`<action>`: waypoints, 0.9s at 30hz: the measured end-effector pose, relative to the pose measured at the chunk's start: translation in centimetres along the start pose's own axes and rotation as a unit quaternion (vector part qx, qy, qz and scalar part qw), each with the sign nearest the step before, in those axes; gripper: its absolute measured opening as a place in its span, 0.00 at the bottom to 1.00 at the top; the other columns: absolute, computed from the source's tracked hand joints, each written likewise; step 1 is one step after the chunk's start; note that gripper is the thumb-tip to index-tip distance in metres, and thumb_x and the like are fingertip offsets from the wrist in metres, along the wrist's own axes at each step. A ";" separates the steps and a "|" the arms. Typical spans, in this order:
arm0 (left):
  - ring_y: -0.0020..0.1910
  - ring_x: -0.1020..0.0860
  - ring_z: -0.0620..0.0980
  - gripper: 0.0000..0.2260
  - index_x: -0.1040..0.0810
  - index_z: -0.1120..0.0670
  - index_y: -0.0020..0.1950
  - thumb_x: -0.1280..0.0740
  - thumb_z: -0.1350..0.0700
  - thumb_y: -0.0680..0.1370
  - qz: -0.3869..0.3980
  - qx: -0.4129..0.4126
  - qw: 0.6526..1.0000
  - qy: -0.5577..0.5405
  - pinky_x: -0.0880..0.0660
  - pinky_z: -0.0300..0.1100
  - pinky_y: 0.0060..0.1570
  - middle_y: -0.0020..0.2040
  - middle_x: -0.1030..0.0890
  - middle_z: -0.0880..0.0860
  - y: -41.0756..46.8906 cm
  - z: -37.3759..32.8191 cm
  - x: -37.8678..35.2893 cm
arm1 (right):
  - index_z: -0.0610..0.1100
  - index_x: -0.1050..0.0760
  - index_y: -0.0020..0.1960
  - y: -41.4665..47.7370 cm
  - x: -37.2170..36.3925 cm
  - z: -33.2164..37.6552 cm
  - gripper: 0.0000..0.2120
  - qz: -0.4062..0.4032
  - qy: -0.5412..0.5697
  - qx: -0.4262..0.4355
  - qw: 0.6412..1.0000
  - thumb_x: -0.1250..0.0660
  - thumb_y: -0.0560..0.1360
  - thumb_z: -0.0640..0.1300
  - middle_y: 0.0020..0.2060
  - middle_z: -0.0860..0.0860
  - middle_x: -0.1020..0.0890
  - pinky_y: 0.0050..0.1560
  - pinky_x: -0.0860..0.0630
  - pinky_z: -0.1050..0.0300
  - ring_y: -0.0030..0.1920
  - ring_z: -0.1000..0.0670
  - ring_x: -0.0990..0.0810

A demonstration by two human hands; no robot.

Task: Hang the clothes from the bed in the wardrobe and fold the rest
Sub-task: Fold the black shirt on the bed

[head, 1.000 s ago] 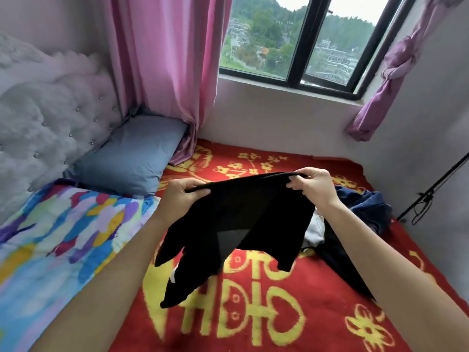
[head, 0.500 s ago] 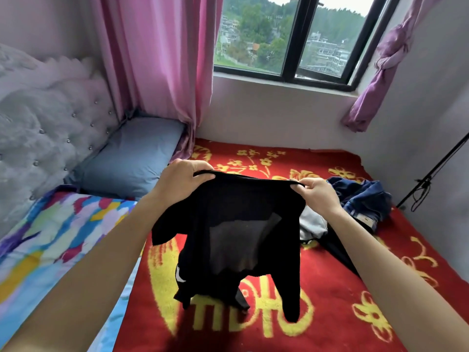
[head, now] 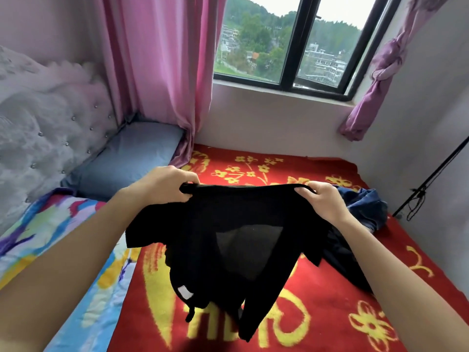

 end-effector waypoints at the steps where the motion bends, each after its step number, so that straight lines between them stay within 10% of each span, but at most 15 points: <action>1: 0.37 0.27 0.43 0.08 0.21 0.46 0.48 0.31 0.58 0.73 -0.012 0.023 0.997 -0.072 0.35 0.38 0.40 0.38 0.23 0.43 -0.3 0.6 0.0 | 0.41 0.24 0.37 -0.2 -0.2 -0.4 0.16 0.003 0.011 -0.009 1.000 0.35 0.76 0.52 0.32 0.48 0.21 0.38 0.28 0.49 0.37 0.45 0.24; 4: 0.30 0.24 0.38 0.14 0.22 0.47 0.40 0.31 0.68 0.72 -0.069 0.048 0.941 -0.327 0.31 0.29 0.36 0.34 0.20 0.50 -0.6 0.9 0.7 | 0.47 0.26 0.34 -0.6 -1.8 -1.2 0.13 0.028 -0.054 -0.041 0.997 0.32 0.74 0.51 0.33 0.52 0.23 0.37 0.32 0.55 0.39 0.48 0.24; 6: 0.28 0.25 0.36 0.15 0.22 0.50 0.39 0.32 0.71 0.72 -0.075 0.029 0.922 -0.380 0.32 0.26 0.32 0.34 0.20 0.52 0.0 -0.6 1.1 | 0.44 0.20 0.48 -1.1 -4.4 -0.1 0.08 0.105 -0.052 -0.034 0.993 0.30 0.73 0.48 0.47 0.48 0.20 0.48 0.27 0.55 0.50 0.48 0.21; 9: 0.34 0.24 0.31 0.11 0.20 0.58 0.47 0.35 0.72 0.74 -0.033 -0.040 0.927 -0.371 0.32 0.25 0.37 0.38 0.21 0.46 1.4 -4.4 1.2 | 0.45 0.31 0.69 -2.8 -8.7 5.0 0.28 0.242 0.120 0.018 0.963 0.27 0.71 0.46 0.64 0.51 0.27 0.67 0.32 0.55 0.64 0.53 0.28; 15: 0.40 0.23 0.32 0.13 0.21 0.47 0.46 0.36 0.66 0.75 -0.052 -0.071 0.921 -0.381 0.30 0.25 0.42 0.42 0.21 0.40 3.1 -6.8 0.4 | 0.46 0.23 0.40 -4.7 -13.0 9.1 0.06 0.193 0.356 -0.046 0.913 0.32 0.75 0.38 0.37 0.52 0.19 0.42 0.25 0.60 0.37 0.58 0.19; 21: 0.64 0.28 0.46 0.27 0.32 0.32 0.61 0.32 0.33 0.63 -0.131 0.145 0.787 -0.586 0.31 0.45 0.63 0.63 0.26 0.48 -2.6 -1.1 -8.4 | 0.42 0.22 0.42 -3.0 -9.3 6.4 0.04 0.101 0.512 -0.180 0.834 0.33 0.75 0.41 0.35 0.48 0.16 0.36 0.22 0.59 0.37 0.51 0.17; 27: 0.67 0.33 0.43 0.52 0.48 0.42 0.75 0.34 0.24 0.57 0.083 0.208 0.769 -0.599 0.33 0.42 0.63 0.68 0.34 0.45 -5.7 -7.0 -19.3 | 0.45 0.21 0.42 -2.2 -6.7 7.8 0.04 0.085 0.559 -0.171 0.807 0.33 0.75 0.42 0.34 0.51 0.15 0.30 0.23 0.63 0.36 0.53 0.16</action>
Point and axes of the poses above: each hand's wrist, its own y-axis towards the middle knuckle, its own x-axis out of the back of the hand, z = x × y, the point moved 7 cm from there along y, towards the middle knuckle
